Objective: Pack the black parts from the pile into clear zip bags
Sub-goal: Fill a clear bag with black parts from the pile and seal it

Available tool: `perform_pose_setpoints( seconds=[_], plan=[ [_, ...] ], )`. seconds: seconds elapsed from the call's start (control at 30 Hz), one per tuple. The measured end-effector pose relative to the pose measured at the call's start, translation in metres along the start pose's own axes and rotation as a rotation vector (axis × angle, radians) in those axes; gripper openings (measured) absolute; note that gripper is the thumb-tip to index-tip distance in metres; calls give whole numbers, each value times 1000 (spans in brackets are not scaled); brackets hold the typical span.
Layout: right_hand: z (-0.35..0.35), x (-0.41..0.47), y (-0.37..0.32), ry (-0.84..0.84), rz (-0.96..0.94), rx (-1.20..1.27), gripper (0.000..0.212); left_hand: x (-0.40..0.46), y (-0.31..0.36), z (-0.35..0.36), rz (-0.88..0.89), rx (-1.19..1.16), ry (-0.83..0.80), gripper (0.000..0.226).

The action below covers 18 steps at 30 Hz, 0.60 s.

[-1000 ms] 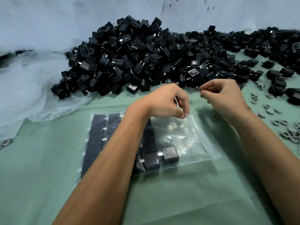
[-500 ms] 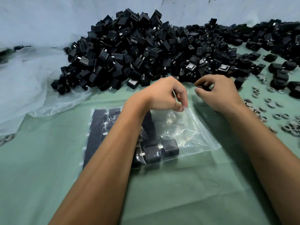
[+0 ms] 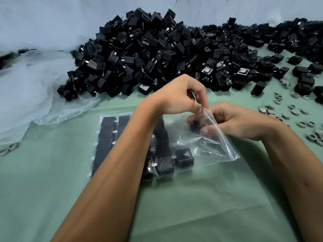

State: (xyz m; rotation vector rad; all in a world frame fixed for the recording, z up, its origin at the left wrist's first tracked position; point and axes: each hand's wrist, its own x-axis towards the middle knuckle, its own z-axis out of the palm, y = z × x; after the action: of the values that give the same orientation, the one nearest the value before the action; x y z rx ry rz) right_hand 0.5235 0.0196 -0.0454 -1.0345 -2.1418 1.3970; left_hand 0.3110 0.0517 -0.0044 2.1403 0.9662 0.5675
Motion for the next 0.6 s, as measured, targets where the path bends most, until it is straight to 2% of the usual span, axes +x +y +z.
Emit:
perform_pose_setpoints(
  seconds=[0.23,0.37,0.6],
  plan=[
    [18,12,-4,89,-24,1,51,0,-4,-4,-22,3,86,20],
    [24,15,-4,30,-16,52,34,0,-19,-13,-110,40,218,9],
    [28,18,-6,-47,-7,98,33,-4,-33,-22,-194,79,300,5]
  ],
)
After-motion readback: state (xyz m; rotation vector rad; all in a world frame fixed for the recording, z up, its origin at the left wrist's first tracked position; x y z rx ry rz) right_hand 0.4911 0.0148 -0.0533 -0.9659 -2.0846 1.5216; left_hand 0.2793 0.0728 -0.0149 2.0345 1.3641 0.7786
